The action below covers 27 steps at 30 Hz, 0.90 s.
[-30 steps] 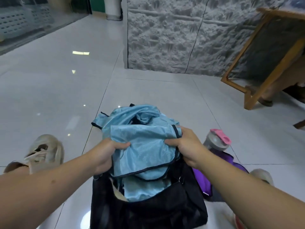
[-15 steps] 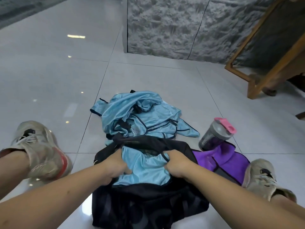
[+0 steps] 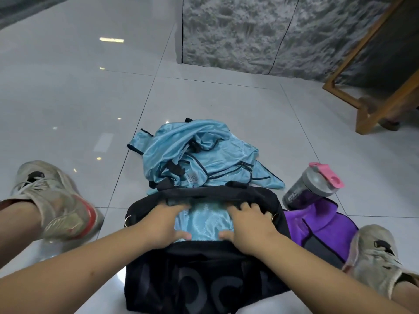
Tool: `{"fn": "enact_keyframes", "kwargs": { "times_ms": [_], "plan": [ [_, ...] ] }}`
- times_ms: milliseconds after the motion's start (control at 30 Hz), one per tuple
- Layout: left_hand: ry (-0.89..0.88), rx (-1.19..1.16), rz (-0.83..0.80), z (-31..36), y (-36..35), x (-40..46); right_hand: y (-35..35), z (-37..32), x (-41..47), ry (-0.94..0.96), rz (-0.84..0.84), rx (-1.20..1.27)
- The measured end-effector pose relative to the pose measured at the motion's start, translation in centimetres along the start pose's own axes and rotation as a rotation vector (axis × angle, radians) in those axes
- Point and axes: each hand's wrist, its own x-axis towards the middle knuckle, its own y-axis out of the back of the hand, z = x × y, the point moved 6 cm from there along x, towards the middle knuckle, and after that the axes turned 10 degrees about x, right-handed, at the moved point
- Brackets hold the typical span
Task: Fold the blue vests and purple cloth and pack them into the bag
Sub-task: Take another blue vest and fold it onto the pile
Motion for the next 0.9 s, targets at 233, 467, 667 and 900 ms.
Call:
{"fn": "enact_keyframes", "kwargs": {
  "times_ms": [233, 467, 667, 900],
  "plan": [
    [-0.011, 0.439, -0.077, 2.5, -1.2, -0.4, -3.8, -0.1, -1.3, -0.018, -0.291, -0.235],
    [-0.198, 0.595, 0.038, 5.5, 0.1, 1.8, 0.2, -2.9, 0.6, 0.194, -0.048, 0.04],
    [-0.259, 0.619, -0.018, 4.5, -4.3, 2.5, -5.9, -0.9, 2.8, 0.106, -0.23, 0.108],
    [-0.237, 0.783, -0.106, 4.8, -5.5, 2.8, -7.9, -0.3, 2.9, 0.054, -0.314, 0.133]
  ]
}}
